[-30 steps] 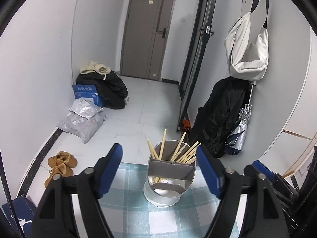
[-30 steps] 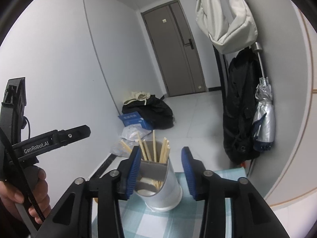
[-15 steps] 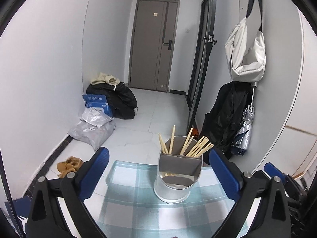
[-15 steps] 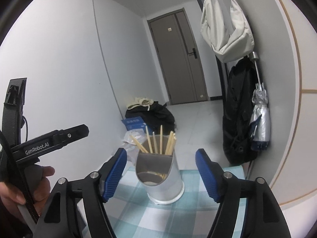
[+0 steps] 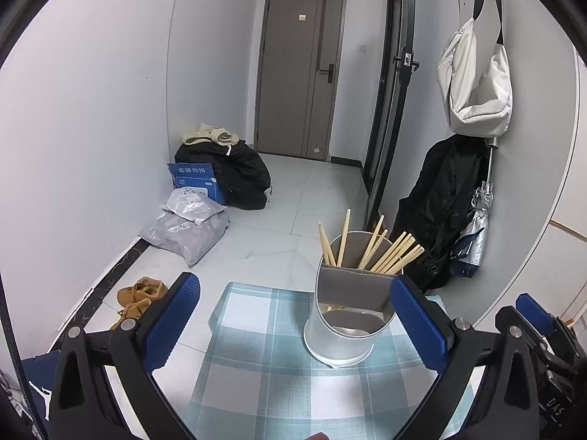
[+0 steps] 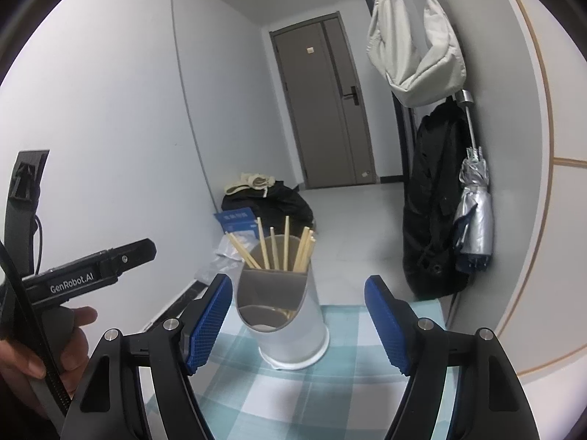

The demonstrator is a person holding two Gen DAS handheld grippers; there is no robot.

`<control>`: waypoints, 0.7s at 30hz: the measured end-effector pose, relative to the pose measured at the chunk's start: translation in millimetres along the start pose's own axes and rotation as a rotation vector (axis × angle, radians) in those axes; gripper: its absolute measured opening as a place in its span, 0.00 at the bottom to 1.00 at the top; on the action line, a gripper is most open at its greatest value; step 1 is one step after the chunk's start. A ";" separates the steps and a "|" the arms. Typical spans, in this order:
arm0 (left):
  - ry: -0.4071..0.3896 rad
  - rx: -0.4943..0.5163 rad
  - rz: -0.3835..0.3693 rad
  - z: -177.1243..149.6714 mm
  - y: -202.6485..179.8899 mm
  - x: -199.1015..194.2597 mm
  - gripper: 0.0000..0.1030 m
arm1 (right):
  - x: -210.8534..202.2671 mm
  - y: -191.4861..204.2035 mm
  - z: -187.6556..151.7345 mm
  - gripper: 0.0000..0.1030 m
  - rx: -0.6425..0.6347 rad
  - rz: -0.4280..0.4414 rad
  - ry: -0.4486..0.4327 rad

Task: Organize utensils

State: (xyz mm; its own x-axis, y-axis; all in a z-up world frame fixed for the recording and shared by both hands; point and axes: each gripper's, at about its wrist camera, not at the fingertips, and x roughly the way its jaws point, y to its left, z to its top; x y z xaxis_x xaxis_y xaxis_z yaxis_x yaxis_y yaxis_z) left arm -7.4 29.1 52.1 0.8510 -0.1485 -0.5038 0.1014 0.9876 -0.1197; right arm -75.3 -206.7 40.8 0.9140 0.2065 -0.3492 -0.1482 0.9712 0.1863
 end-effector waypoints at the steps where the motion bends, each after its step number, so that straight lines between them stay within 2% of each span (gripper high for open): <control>1: 0.001 -0.006 0.003 -0.7 0.4 1.0 0.99 | 0.4 -1.3 -0.4 0.72 0.005 -0.001 0.001; 21: 0.016 -0.017 0.004 -5.4 2.6 10.1 0.99 | 7.8 -9.2 -4.5 0.72 0.030 -0.024 0.014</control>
State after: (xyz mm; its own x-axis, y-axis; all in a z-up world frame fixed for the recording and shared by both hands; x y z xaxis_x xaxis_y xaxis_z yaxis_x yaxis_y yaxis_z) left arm -1.3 29.9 42.1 0.8429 -0.1450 -0.5181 0.0890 0.9873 -0.1315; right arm -68.4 -213.5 32.2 0.9119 0.1849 -0.3665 -0.1146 0.9720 0.2053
